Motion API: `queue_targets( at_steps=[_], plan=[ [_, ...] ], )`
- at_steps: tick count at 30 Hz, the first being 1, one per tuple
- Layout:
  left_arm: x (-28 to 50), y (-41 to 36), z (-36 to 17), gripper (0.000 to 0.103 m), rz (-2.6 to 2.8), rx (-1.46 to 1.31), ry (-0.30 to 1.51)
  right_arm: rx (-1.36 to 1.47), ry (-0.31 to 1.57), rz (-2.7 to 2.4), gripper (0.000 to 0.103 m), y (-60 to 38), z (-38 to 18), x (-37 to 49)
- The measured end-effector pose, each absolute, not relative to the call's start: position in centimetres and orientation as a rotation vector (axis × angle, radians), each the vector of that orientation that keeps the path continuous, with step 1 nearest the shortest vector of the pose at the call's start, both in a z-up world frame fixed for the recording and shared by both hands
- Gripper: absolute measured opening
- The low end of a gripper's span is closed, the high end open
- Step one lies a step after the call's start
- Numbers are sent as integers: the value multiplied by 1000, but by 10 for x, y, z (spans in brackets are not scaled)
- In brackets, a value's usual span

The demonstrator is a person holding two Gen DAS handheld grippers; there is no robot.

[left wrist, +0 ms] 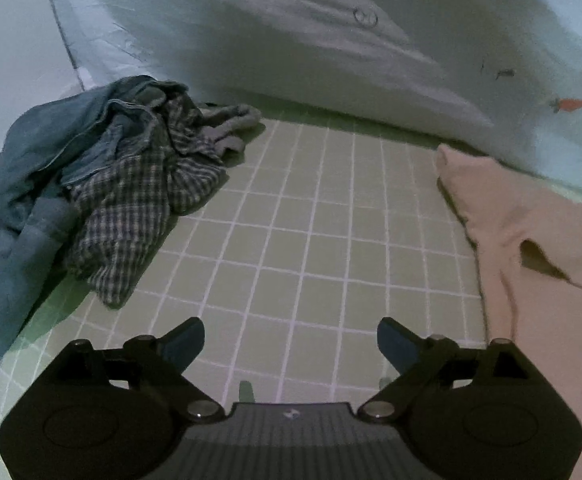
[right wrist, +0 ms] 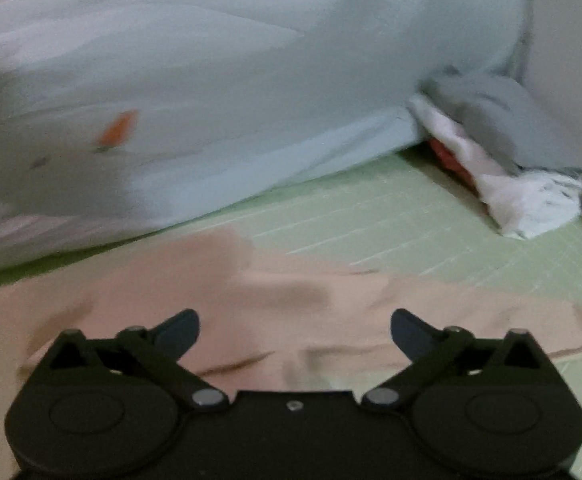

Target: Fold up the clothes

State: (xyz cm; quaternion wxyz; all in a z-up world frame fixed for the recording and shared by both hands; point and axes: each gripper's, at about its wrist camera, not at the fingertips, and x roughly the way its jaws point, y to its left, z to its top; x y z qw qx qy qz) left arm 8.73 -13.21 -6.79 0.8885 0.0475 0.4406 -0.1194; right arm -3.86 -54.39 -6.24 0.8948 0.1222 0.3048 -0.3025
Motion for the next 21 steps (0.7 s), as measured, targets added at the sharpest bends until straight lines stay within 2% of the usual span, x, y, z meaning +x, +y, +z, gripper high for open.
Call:
queue_targets(
  at_steps=[12,21],
  plan=[
    [65,-104,-64,94,-441,161,875,249,710,-546,103,-394,-82,-72],
    [37,-77,-78,94,-534,186,924,206,758,-476,103,-301,-95,-88]
  ],
)
